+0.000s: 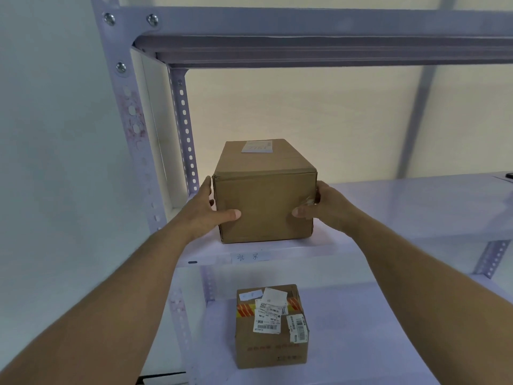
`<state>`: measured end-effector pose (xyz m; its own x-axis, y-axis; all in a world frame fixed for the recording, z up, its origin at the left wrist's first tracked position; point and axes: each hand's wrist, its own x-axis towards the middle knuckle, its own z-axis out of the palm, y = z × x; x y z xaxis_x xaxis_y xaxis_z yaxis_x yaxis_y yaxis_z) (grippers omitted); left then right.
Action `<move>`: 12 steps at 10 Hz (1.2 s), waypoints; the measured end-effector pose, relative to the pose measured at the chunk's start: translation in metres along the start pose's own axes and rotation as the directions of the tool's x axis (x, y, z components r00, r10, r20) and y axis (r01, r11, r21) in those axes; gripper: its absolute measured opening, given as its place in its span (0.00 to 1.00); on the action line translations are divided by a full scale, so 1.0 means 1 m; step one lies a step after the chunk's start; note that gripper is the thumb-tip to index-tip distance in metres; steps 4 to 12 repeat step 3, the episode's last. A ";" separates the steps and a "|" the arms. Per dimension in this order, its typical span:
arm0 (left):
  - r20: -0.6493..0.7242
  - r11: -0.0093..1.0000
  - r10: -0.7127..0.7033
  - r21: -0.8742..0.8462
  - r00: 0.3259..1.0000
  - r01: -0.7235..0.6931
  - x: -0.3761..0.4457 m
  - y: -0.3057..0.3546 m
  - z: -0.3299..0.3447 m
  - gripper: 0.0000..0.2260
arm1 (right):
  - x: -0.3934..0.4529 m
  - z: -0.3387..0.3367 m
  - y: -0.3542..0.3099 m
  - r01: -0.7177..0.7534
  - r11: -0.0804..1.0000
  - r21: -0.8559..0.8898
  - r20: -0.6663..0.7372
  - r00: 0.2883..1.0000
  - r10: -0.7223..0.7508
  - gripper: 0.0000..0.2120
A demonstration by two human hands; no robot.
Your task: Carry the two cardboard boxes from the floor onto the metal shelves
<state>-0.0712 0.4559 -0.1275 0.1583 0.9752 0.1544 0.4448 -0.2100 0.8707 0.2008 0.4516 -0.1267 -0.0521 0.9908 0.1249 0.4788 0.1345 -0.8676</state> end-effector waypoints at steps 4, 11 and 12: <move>-0.128 0.995 0.076 0.081 0.989 -0.066 -0.032 0.015 -0.008 0.48 | -0.032 -0.003 -0.012 -0.005 0.996 -0.087 -0.137 0.991 -0.007 0.51; -0.128 0.995 0.076 0.081 0.989 -0.066 -0.032 0.015 -0.008 0.48 | -0.032 -0.003 -0.012 -0.005 0.996 -0.087 -0.137 0.991 -0.007 0.51; -0.128 0.995 0.076 0.081 0.989 -0.066 -0.032 0.015 -0.008 0.48 | -0.032 -0.003 -0.012 -0.005 0.996 -0.087 -0.137 0.991 -0.007 0.51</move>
